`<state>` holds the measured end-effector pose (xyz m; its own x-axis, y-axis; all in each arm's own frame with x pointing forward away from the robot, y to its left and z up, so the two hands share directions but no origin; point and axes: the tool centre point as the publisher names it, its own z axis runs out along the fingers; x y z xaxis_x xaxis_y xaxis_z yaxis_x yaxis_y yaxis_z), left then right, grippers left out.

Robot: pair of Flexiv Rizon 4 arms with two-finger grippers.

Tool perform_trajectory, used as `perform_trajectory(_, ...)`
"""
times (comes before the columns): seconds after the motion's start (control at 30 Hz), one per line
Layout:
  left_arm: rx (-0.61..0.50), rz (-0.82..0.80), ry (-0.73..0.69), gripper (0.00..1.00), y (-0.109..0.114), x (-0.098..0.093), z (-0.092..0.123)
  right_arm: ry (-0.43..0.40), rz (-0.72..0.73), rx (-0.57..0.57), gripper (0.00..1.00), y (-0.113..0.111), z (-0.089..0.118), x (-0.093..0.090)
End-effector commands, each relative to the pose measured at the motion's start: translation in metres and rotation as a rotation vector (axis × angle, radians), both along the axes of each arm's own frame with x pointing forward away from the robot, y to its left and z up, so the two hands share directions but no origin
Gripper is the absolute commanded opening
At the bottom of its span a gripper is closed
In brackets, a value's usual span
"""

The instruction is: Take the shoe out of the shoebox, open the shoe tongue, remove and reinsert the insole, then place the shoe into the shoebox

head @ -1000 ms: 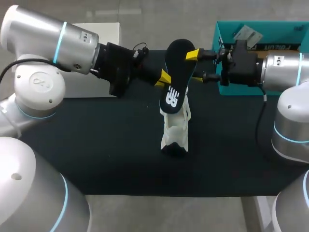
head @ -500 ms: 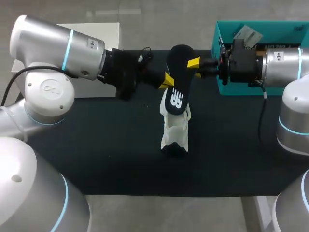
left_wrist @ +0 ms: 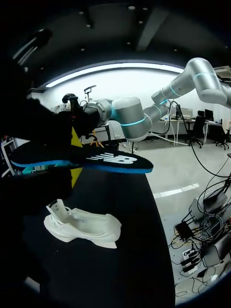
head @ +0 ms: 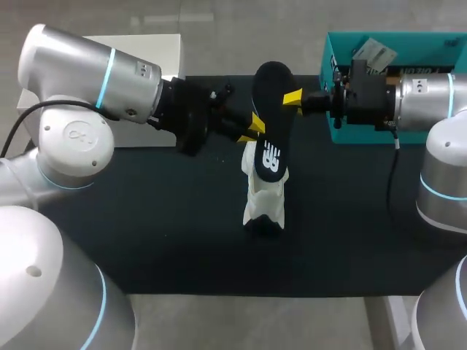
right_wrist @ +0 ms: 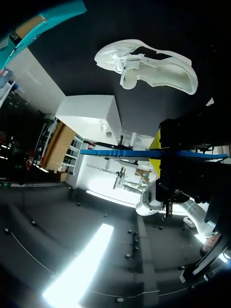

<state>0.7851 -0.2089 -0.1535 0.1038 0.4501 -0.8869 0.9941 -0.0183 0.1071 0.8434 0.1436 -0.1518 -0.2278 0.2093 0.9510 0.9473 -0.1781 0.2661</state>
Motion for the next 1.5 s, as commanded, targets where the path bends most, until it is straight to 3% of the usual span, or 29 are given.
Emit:
perform_trajectory(0.03,0.105,-0.035,0.024,1.0,0.014,0.008,0.018,0.022,0.001,-0.03,0.0,0.0,-0.007,0.003)
perform_trajectory(0.23,0.307,-0.009,0.148,1.0,0.024,0.016,0.035,0.053,0.025,-0.052,0.0,0.002,-0.02,0.006)
perform_trajectory(0.53,0.658,-0.009,0.063,1.0,0.028,0.026,0.048,0.101,0.054,-0.07,0.0,0.006,-0.036,0.009)
perform_trajectory(0.63,0.71,-0.01,0.052,1.0,0.028,0.031,0.051,0.111,0.06,-0.078,0.0,0.007,-0.038,0.01)
perform_trajectory(1.17,0.662,0.026,0.046,1.0,0.027,0.037,0.059,0.12,0.058,-0.068,0.0,0.011,-0.043,0.016)
perform_trajectory(1.3,0.776,0.113,-0.115,1.0,0.026,0.043,0.062,0.136,0.063,-0.051,0.0,0.012,-0.049,0.017)
perform_trajectory(1.37,0.883,0.124,-0.197,1.0,0.025,0.048,0.065,0.14,0.07,-0.049,0.0,0.012,-0.049,0.017)
perform_trajectory(1.5,0.958,0.141,-0.288,1.0,0.021,0.055,0.074,0.144,0.076,-0.046,0.0,0.013,-0.049,0.018)
